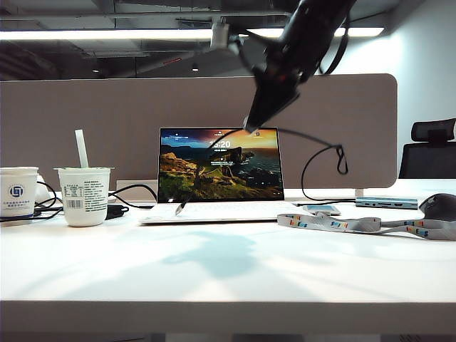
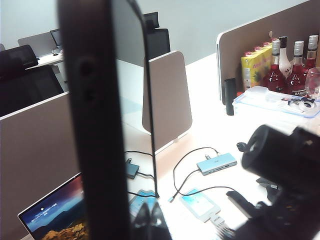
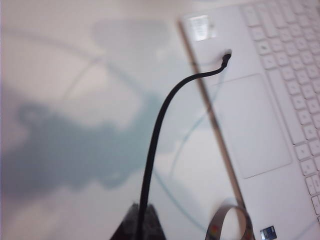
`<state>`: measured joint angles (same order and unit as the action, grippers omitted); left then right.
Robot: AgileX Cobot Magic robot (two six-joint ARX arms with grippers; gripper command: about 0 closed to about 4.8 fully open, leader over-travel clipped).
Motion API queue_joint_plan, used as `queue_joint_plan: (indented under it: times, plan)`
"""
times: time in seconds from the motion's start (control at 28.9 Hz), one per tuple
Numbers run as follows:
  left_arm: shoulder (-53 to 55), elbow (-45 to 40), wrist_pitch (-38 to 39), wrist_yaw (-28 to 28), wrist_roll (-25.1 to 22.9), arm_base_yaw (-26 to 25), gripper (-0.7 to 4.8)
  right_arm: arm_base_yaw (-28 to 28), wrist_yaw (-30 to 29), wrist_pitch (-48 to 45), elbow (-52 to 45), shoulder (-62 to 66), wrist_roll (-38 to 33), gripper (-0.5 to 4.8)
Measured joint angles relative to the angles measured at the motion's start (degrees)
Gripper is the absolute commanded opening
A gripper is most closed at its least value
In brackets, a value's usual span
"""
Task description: Pick up the black phone, pick up the charger plug, insert the charger plug into the phone's charging port, and finally place the connected phone back on the desk.
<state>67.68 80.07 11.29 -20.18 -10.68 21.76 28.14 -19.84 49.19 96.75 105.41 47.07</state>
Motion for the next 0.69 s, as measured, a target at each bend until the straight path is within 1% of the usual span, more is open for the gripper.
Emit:
queue_joint_plan:
  times: [0.1, 0.24, 0.41, 0.52, 0.55, 0.59, 0.62, 0.69]
  plan:
    - [0.00, 0.00, -0.37, 0.00, 0.00, 0.00, -0.07, 0.00, -0.39, 7.26, -0.02, -1.90, 9.03, -0.06]
    - [0.00, 0.00, -1.05, 0.02, 0.00, 0.00, -0.07, -0.04, 0.33, 14.40, -0.04, -2.47, 16.79, -0.06]
    - [0.00, 0.00, -1.18, 0.04, 0.02, 0.00, -0.07, -0.04, 6.25, 15.69, -0.50, -2.29, 20.33, -0.06]
    - [-0.02, 0.00, -1.22, 0.00, 0.37, 0.00, -0.07, -0.79, 7.74, 14.38, -0.50, -0.98, 21.62, -0.04]
    - [-0.02, 0.00, -1.18, 0.00, 0.46, 0.00, -0.07, -0.92, 7.85, 14.16, -0.50, -0.39, 21.62, 0.08]
    - [-0.02, 0.00, -1.20, 0.00, 0.55, 0.00, -0.07, -1.14, 7.93, 14.14, -0.50, 0.15, 21.55, 0.35]
    - [-0.02, 0.00, -1.20, 0.00, 0.66, 0.00, -0.07, -1.42, 8.13, 14.23, -0.59, 0.74, 21.14, 0.83]
    - [-0.02, 0.00, -1.18, 0.00, 0.79, 0.00, -0.07, -1.66, 8.35, 14.69, -0.74, 1.07, 20.44, 1.36]
